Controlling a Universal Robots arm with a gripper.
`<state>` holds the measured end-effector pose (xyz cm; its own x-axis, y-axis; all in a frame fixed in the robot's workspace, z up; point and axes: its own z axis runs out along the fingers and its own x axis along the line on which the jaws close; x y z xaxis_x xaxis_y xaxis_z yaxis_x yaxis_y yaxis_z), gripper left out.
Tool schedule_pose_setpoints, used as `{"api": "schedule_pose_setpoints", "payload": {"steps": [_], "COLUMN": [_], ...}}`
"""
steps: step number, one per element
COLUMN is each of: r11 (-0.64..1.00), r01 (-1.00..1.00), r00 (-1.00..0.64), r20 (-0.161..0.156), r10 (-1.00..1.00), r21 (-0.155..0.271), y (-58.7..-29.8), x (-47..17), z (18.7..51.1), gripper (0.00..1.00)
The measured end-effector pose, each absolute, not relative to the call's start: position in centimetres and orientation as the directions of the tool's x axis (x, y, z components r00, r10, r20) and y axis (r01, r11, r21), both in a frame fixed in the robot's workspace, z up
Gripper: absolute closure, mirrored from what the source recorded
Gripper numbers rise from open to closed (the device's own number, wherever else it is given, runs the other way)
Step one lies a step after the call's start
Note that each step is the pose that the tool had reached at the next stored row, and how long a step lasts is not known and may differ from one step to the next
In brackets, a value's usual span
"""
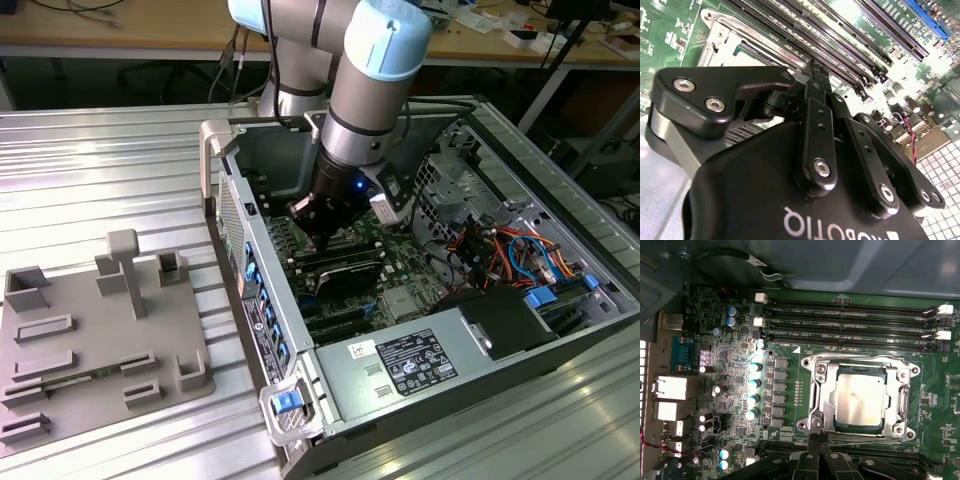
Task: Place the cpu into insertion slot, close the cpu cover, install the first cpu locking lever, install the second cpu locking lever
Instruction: 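Install the second cpu locking lever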
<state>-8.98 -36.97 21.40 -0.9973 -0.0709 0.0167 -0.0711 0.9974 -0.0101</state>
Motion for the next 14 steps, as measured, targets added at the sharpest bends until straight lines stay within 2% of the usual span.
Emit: {"api": "schedule_pose_setpoints", "payload": {"steps": [14], "r11": [0.997], "r01": [-0.071], "r00": [-0.997], "r20": [0.016], "r10": [-0.071], "r21": [-0.001], "y": [-36.87], "x": [-9.17], "z": [21.01], "gripper": [0.89]}}
